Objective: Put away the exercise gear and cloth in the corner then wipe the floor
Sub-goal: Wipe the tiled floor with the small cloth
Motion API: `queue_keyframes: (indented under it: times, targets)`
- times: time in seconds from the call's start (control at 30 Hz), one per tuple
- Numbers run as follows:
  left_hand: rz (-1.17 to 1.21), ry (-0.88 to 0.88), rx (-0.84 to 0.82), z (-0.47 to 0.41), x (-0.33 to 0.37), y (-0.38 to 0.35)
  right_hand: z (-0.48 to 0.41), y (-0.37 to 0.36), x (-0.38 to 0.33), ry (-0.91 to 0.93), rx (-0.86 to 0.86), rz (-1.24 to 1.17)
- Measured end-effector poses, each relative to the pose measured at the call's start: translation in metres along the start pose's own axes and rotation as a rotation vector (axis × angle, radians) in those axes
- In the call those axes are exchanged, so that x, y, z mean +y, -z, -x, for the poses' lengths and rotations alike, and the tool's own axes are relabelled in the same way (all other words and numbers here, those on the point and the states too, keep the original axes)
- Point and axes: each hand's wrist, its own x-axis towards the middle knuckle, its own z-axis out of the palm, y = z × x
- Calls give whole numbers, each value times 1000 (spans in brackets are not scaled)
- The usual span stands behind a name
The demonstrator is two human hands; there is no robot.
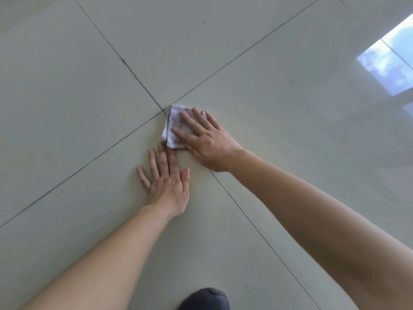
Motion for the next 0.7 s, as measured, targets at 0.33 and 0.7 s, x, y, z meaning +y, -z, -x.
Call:
queue_keyframes:
  times: [0.33, 0.7]
  targets:
    - [32, -19, -78, -2, 0, 8, -46, 53, 104, -780, 30, -147]
    - [19, -5, -48, -3, -3, 7, 160, 2, 95, -496, -16, -93]
